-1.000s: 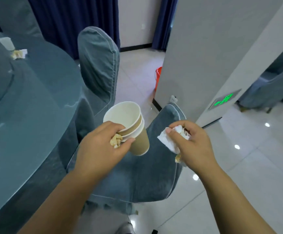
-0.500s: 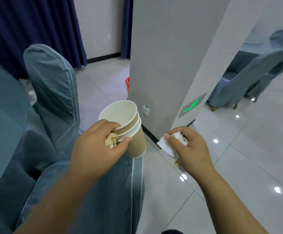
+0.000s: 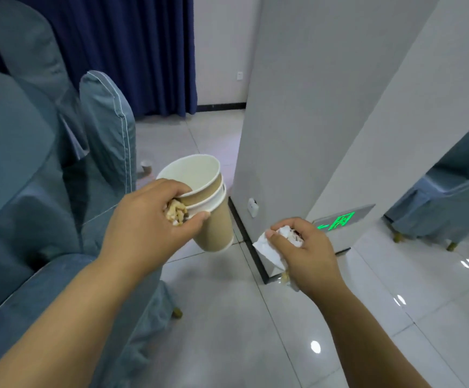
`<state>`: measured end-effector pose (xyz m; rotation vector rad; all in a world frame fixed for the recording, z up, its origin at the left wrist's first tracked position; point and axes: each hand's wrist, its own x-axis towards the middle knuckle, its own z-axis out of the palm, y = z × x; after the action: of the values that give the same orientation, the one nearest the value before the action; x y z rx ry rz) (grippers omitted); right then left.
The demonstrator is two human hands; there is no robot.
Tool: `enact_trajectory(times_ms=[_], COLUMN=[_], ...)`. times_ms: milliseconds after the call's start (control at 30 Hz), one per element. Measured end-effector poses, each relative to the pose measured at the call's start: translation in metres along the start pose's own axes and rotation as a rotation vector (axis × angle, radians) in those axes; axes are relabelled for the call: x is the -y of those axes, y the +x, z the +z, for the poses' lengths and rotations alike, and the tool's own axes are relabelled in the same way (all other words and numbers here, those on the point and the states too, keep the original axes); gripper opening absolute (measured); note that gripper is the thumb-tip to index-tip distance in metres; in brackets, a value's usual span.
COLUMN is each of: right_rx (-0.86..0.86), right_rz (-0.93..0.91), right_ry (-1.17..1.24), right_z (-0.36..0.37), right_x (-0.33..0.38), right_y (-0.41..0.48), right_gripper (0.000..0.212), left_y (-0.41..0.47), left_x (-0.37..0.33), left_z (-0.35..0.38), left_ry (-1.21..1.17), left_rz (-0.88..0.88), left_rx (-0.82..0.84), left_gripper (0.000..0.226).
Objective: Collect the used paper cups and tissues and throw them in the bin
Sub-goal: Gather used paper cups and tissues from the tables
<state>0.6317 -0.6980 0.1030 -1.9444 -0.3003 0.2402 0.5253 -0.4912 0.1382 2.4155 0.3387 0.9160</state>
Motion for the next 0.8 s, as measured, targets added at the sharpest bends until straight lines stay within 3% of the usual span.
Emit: enact_trajectory(times_ms=[300,433,800], right_rx=[0.118,0.189,0.275], right_rz=[-0.079,-0.090,-0.046], right_ry=[-0.071,-0.201,-0.173], right_z=[-0.018,0.003,0.079], right_x=[-0.019,-0.020,0.019], right_y=[0.113,0.184,0.387], right_gripper=[0.006,0.011,0.016], left_y=[0.048,0.093,0.257], left_x=[0.006,0.035,0.143], left_z=[0.072,0.100,0.159], left_ry=[0.099,0.126,0.147], left_rz=[-0.210,-0.278,-0.414], left_rx=[0.021,0.038,0.109], left_gripper=[0.035,0.036,0.031])
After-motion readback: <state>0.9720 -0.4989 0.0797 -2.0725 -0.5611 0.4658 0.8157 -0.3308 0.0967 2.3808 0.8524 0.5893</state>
